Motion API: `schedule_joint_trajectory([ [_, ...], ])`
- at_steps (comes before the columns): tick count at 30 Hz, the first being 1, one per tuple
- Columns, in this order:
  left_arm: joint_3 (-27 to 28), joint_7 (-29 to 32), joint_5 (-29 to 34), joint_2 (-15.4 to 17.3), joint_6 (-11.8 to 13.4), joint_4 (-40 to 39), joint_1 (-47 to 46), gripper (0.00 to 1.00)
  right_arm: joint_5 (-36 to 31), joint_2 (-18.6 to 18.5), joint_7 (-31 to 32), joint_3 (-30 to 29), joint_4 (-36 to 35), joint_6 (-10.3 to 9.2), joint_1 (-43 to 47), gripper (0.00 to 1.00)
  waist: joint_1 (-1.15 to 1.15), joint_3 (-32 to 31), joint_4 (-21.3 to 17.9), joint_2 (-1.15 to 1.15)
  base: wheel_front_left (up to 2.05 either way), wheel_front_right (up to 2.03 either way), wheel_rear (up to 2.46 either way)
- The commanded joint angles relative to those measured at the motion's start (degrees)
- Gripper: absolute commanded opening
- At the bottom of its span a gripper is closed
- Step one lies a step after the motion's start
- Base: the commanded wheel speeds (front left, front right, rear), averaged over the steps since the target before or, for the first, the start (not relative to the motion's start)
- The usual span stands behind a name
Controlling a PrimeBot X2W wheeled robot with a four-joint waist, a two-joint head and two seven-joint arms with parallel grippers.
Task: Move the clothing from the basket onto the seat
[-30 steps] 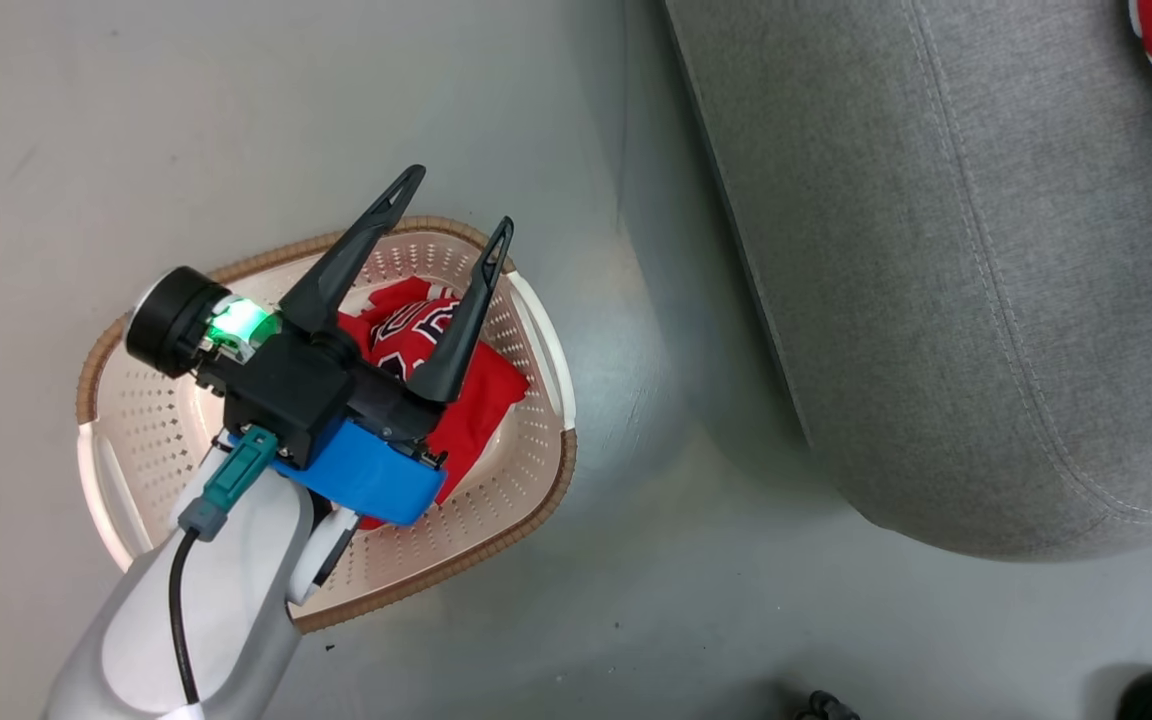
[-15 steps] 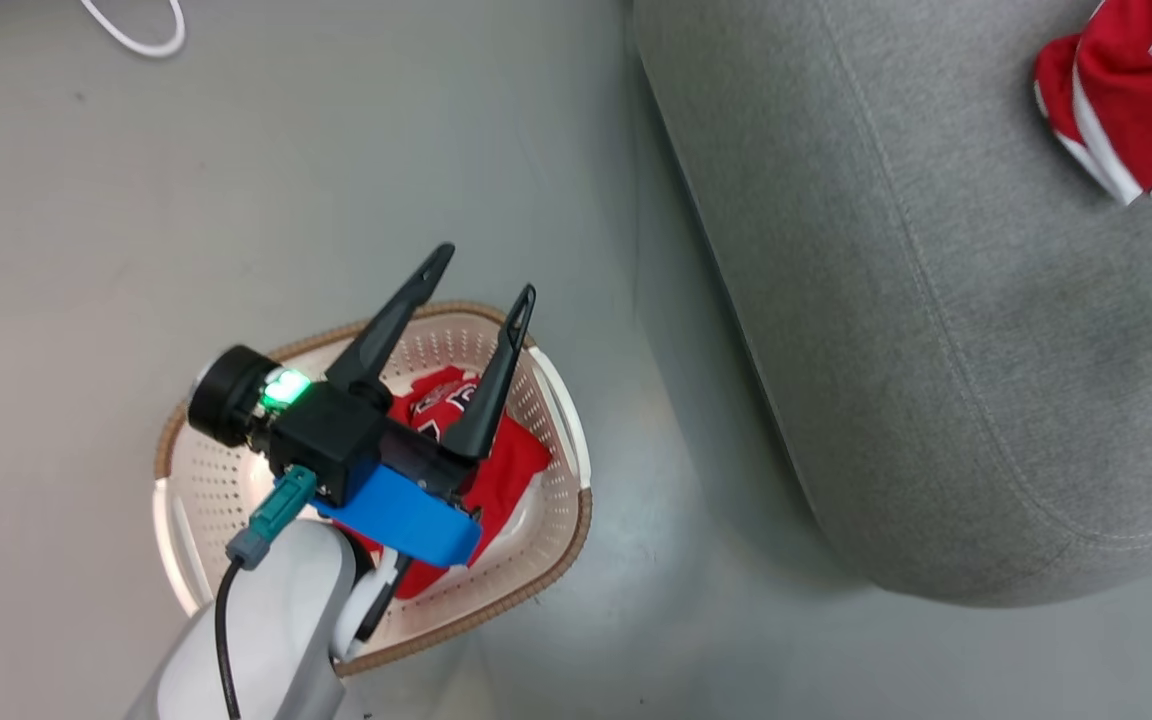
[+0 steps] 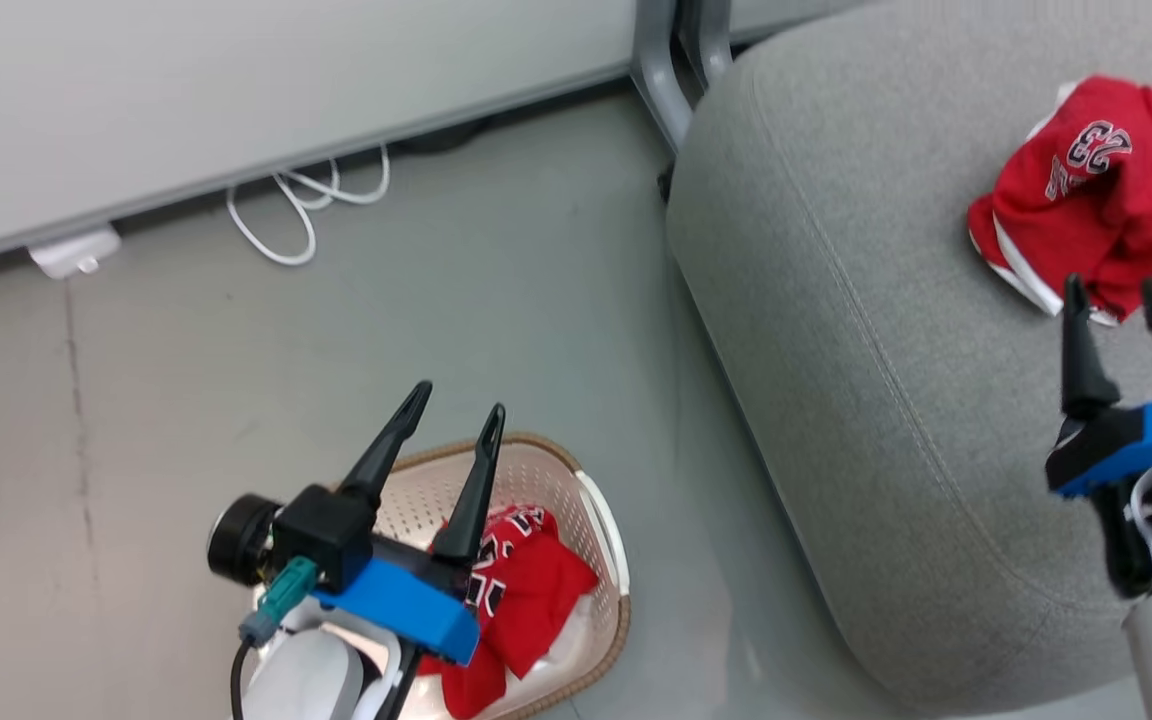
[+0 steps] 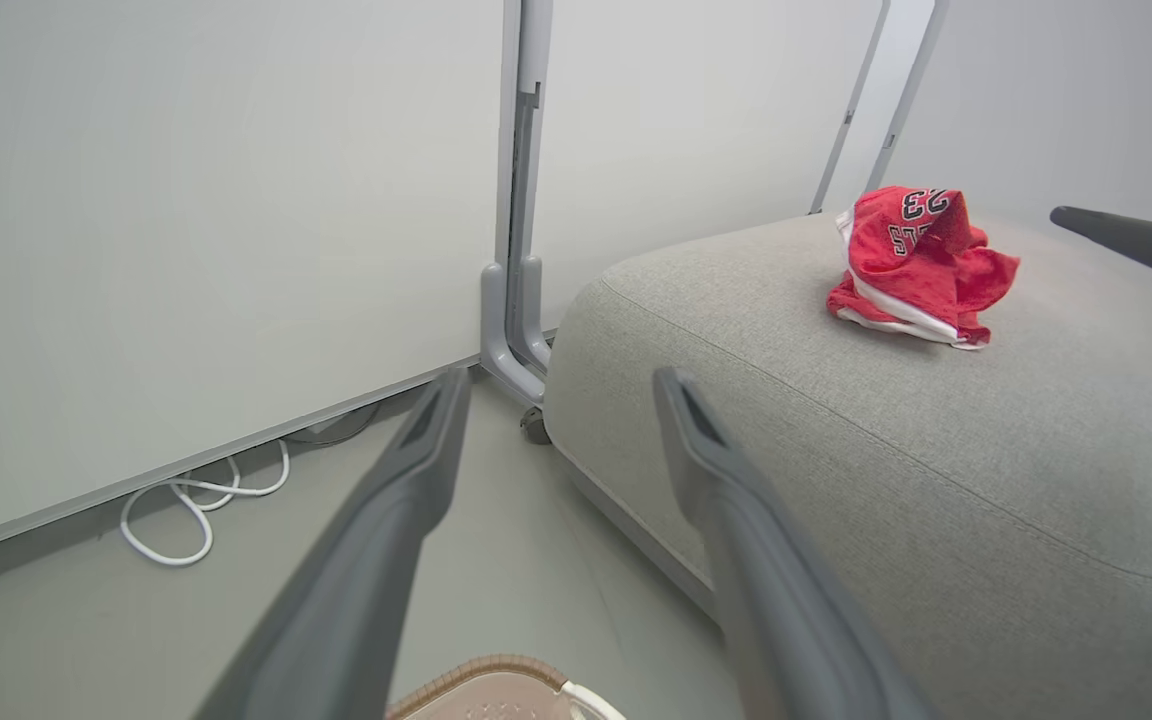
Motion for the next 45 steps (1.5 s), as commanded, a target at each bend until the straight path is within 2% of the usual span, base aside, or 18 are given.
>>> schedule_joint_trajectory([
  [1, 0.48, -0.28, 0.02, -0.21, -0.42, 0.45, 1.49, 1.0, -0.55, 0.32, 0.18, 0.3, -0.92, 0.01, 1.97, 1.0, 0.02, -3.95, 1.97, -0.01, 0.0, 0.0, 0.0],
  [12, 5.0, -0.28, -0.25, -2.26, -0.42, 3.81, 6.76, 1.0, -1.88, 5.0, 3.84, -1.92, -13.5, 0.01, 15.98, 1.0, 0.02, -11.5, 7.78, -0.01, 0.0, 0.0, 0.0],
  [18, 7.15, -0.28, 0.17, -2.24, -0.25, 6.23, 7.68, 1.0, -3.43, 8.53, 6.58, -4.53, -21.99, 0.01, 23.1, 1.0, 0.02, -14.0, 11.58, -0.01, 0.0, 0.0, 0.0],
  [23, 9.93, -0.28, 0.14, -1.78, -0.25, 7.52, 8.15, 1.0, -3.9, 10.5, 8.51, -3.88, -26.78, 0.01, 26.47, 1.0, 0.02, -14.49, 12.9, -0.01, 0.0, 0.0, 0.0],
  [33, 15.16, -0.28, 1.3, -2.45, -0.25, 8.57, 9.48, 1.0, -3.67, 12.04, 10.17, 0.79, -28.81, 0.01, 30.03, 1.0, 0.02, -15.51, 13.98, -0.01, 0.0, 0.0, 0.0],
  [45, 16.83, -0.28, 2.03, -3.01, -0.25, 9.1, 9.97, 1.0, -4.53, 12.21, 11.09, 1.92, -30.11, 0.01, 31.33, 1.0, 0.02, -15.84, 14.98, -0.01, 0.0, 0.0, 0.0],
])
